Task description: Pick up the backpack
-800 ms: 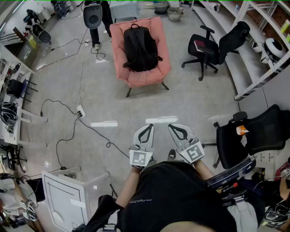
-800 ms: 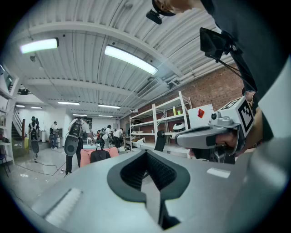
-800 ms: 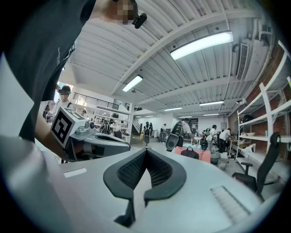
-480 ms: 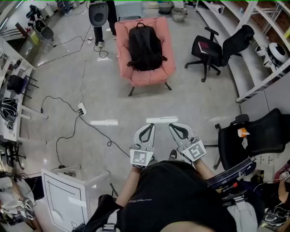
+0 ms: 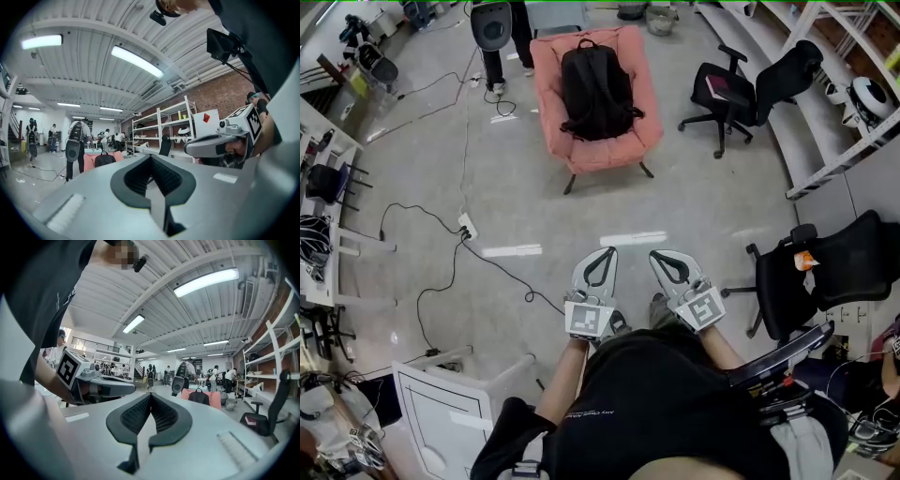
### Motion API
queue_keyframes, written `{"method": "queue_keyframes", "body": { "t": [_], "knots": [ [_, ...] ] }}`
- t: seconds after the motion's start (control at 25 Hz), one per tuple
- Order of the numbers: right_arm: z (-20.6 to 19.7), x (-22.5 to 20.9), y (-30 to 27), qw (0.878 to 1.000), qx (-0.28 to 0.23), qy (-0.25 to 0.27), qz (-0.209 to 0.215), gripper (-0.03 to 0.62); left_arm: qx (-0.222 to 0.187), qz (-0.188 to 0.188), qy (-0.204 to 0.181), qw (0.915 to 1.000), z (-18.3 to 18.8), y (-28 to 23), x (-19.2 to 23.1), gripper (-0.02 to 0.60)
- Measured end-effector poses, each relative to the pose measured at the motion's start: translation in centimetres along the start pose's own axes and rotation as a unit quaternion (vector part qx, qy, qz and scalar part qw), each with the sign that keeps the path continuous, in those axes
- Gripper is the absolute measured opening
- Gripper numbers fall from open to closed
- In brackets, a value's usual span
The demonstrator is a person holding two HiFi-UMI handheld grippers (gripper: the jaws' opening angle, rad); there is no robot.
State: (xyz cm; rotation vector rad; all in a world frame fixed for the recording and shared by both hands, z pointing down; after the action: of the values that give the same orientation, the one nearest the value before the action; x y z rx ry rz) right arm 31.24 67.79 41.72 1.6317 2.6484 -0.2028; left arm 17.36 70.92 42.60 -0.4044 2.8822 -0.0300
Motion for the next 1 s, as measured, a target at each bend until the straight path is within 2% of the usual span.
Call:
{"method": "queue_keyframes", "body": {
  "t": [0.08,0.2,0.4,0.52,0.64,0.68,0.8,1.0],
  "knots": [
    [-0.5,-0.7,-0.1,1.000,0.006,-0.008,0.000,0.014,0.005,0.000,0.022,0.9998,0.1,-0.8,0.0,0.002],
    [-1.1,-2.8,-0.7,1.000,0.015,-0.019,0.000,0.014,0.013,-0.001,0.023,0.9996,-0.2,-2.7,0.0,0.002],
    [-0.9,-7.2,-3.6,0.999,-0.006,-0.045,0.023,0.014,0.028,0.006,-0.005,0.9996,-0.3,-7.1,1.5,0.002],
    [-0.7,-10.8,-5.0,0.998,-0.014,-0.043,0.040,0.014,0.043,0.011,0.002,0.9990,0.3,-10.1,1.8,0.002],
    [-0.6,-14.2,-6.3,0.997,-0.021,-0.045,0.057,0.014,0.041,0.021,-0.032,0.9984,0.7,-13.0,2.7,0.002],
    [-0.6,-15.2,-6.7,0.997,-0.020,-0.045,0.057,0.014,0.042,0.026,-0.033,0.9983,0.9,-13.8,2.8,0.002],
    [-0.7,-18.0,-7.9,0.997,-0.011,-0.051,0.054,0.014,0.051,0.038,0.006,0.9980,1.3,-15.5,3.2,0.002],
    [-1.4,-19.7,-10.2,0.996,0.001,-0.069,0.055,0.014,0.068,0.034,0.018,0.9970,-0.6,-17.8,5.5,0.002]
  ]
}}
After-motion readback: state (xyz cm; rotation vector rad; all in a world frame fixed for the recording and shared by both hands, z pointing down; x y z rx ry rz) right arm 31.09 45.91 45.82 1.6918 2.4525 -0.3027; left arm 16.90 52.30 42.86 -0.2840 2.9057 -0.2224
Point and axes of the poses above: the fingertips, and each gripper's own axes: y backward along the fingers, x to its left, z out of its top, the point moved 5 cm from there along y, backward along the fingers, and after that the axes turned 9 degrees about -y, right-handed, at the moved point
